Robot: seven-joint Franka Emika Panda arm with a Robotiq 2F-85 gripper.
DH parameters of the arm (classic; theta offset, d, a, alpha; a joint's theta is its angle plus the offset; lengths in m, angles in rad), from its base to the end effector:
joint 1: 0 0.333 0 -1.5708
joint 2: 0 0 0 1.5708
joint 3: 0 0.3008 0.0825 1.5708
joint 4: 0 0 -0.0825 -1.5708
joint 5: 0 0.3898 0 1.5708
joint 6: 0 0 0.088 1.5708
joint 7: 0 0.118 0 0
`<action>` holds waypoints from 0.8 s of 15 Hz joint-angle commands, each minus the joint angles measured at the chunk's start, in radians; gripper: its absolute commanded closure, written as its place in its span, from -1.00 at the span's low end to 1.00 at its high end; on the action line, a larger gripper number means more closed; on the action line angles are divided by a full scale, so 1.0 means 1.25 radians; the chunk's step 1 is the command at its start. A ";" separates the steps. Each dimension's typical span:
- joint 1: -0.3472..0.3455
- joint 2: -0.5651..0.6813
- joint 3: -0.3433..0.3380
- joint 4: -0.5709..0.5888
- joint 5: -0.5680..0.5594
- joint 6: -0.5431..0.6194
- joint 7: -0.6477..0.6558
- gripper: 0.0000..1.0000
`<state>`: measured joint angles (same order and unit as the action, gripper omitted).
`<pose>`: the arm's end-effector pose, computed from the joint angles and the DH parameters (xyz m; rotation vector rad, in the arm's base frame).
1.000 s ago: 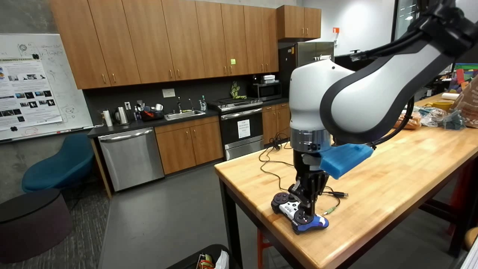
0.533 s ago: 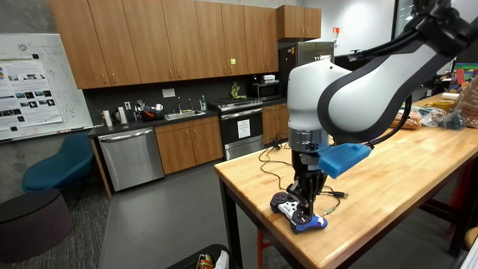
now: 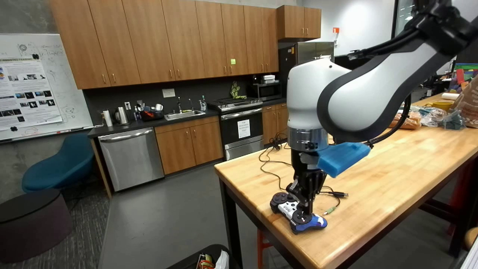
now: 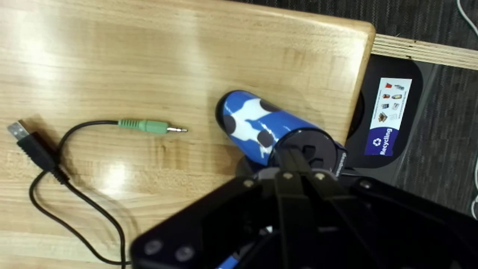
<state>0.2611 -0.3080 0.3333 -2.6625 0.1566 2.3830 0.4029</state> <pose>0.3454 0.2262 0.3059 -3.1233 -0.1011 -0.0181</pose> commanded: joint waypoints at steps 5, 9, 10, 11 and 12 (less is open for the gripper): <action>-0.003 0.016 0.005 0.004 -0.018 -0.020 0.008 1.00; -0.001 0.009 0.005 0.004 -0.018 -0.022 0.004 1.00; 0.001 -0.001 0.003 0.003 -0.016 -0.026 0.000 1.00; 0.001 -0.011 0.003 0.003 -0.019 -0.036 0.001 1.00; -0.001 -0.017 0.004 0.004 -0.025 -0.049 0.005 1.00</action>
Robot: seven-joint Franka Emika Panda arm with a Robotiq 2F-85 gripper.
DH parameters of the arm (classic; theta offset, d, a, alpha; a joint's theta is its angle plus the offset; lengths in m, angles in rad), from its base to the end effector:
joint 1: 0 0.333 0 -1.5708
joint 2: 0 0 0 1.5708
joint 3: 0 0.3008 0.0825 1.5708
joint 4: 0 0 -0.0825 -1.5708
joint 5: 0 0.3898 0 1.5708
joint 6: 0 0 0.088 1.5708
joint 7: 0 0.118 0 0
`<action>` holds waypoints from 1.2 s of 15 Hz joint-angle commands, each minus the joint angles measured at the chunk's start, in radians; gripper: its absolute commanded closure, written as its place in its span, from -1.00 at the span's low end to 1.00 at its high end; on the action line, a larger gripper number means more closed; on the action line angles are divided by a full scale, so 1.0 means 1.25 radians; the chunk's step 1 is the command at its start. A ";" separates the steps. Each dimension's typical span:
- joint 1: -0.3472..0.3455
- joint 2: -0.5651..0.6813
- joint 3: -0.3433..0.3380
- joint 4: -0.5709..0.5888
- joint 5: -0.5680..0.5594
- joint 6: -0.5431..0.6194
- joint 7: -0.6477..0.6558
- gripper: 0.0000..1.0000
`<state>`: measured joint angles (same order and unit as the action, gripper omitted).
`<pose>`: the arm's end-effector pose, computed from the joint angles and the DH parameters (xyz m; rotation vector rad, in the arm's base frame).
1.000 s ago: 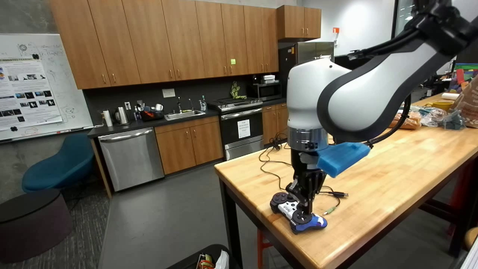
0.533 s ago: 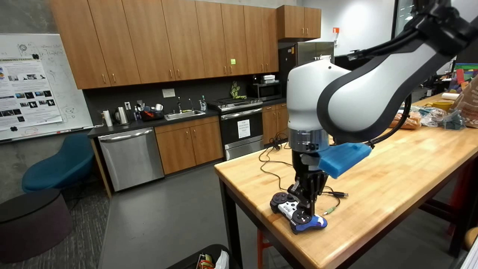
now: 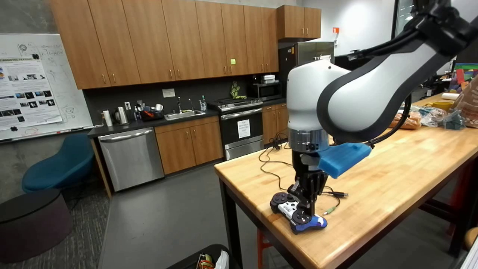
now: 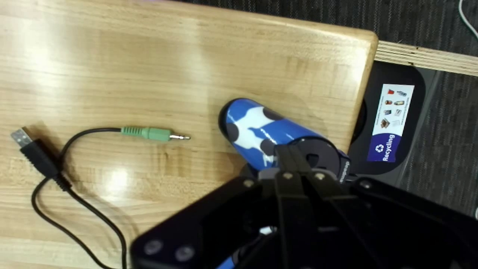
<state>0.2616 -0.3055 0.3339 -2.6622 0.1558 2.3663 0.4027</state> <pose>0.3434 0.2257 0.3035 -3.1313 -0.1044 0.0085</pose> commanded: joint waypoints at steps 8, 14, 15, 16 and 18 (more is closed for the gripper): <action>-0.002 -0.057 0.000 0.010 -0.042 -0.059 -0.005 1.00; -0.014 -0.021 0.010 0.045 -0.060 0.013 0.007 1.00; -0.018 -0.016 0.015 0.051 -0.075 0.024 0.015 1.00; -0.020 -0.009 0.017 0.058 -0.087 0.035 0.018 1.00; -0.026 0.007 0.022 0.073 -0.111 0.051 0.023 1.00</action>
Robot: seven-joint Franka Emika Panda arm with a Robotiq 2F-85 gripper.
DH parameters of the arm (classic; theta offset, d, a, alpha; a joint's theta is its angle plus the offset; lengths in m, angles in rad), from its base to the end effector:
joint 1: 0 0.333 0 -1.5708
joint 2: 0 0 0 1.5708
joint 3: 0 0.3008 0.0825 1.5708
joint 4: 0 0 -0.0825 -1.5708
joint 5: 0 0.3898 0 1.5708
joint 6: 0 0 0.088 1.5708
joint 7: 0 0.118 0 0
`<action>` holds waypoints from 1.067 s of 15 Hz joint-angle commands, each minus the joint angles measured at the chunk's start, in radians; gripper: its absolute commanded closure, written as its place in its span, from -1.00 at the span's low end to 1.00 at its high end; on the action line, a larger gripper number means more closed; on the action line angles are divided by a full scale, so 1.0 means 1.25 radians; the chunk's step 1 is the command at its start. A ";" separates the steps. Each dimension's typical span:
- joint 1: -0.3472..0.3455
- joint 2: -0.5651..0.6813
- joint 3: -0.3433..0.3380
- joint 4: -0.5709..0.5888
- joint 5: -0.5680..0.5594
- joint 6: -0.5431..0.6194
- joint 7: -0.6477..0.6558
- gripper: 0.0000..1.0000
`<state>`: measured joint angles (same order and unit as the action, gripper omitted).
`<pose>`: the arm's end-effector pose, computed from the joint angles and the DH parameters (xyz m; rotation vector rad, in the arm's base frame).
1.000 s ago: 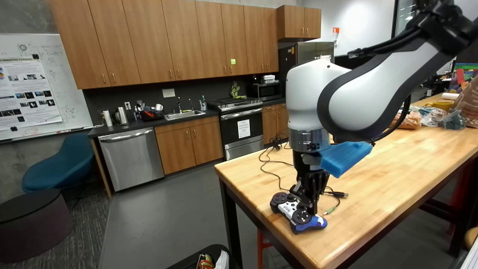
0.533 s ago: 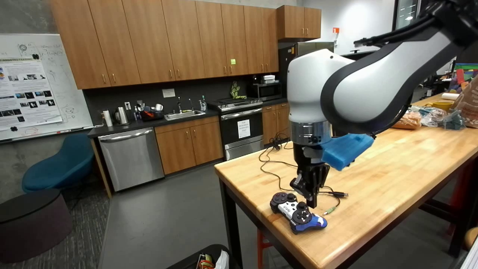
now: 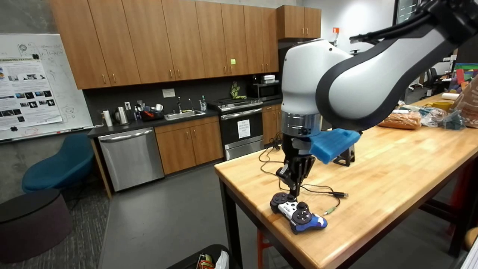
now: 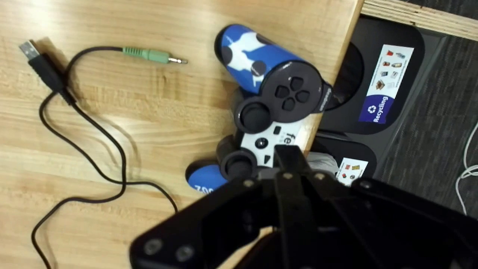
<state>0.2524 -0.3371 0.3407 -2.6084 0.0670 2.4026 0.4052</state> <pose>0.3618 0.2370 0.3426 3.1274 0.2027 0.2064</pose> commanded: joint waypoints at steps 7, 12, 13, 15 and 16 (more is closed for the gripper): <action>-0.051 0.115 0.035 0.093 -0.164 0.034 0.089 1.00; -0.055 0.172 0.023 0.133 -0.243 0.020 0.140 1.00; -0.055 0.181 0.020 0.138 -0.254 0.018 0.146 1.00; -0.053 0.200 0.011 0.146 -0.275 0.016 0.159 1.00; -0.050 0.207 0.007 0.150 -0.280 0.014 0.161 1.00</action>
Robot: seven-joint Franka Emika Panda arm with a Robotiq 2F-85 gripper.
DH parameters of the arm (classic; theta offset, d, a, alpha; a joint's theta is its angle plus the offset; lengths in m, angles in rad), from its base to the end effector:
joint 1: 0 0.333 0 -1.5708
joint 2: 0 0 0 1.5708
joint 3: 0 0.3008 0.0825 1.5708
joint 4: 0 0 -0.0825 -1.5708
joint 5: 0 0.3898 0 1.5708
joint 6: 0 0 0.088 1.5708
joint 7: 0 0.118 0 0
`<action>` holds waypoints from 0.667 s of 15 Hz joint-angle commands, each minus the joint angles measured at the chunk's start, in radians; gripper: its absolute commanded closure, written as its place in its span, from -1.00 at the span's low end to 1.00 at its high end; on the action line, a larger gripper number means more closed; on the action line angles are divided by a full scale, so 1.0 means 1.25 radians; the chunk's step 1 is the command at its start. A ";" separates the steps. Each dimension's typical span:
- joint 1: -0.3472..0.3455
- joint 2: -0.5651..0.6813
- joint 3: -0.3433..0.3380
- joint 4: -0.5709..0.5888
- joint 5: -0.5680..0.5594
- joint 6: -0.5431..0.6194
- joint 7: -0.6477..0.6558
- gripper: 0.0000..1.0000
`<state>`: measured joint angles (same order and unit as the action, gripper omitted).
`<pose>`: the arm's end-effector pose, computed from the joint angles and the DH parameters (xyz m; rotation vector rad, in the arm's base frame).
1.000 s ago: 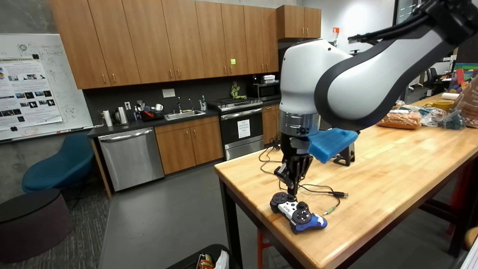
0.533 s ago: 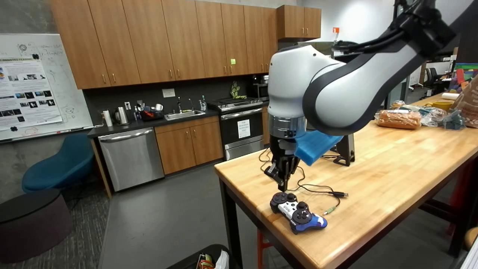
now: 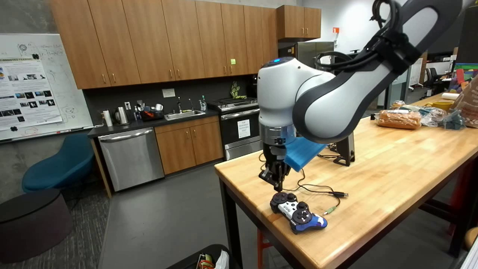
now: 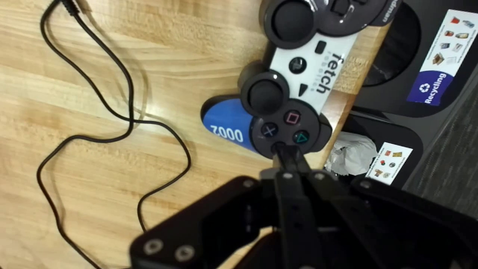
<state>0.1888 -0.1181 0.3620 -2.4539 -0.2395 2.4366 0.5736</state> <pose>0.4148 0.2501 0.3191 2.9940 0.2290 0.2780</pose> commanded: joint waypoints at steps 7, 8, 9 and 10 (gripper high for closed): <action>0.012 0.073 -0.038 0.045 -0.049 -0.011 0.027 1.00; 0.014 0.076 -0.039 0.050 -0.049 -0.012 0.027 1.00; 0.016 0.080 -0.040 0.054 -0.051 -0.014 0.027 1.00; 0.017 0.084 -0.040 0.056 -0.053 -0.016 0.029 1.00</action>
<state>0.1928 -0.0417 0.3268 -2.4115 -0.2739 2.4344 0.5839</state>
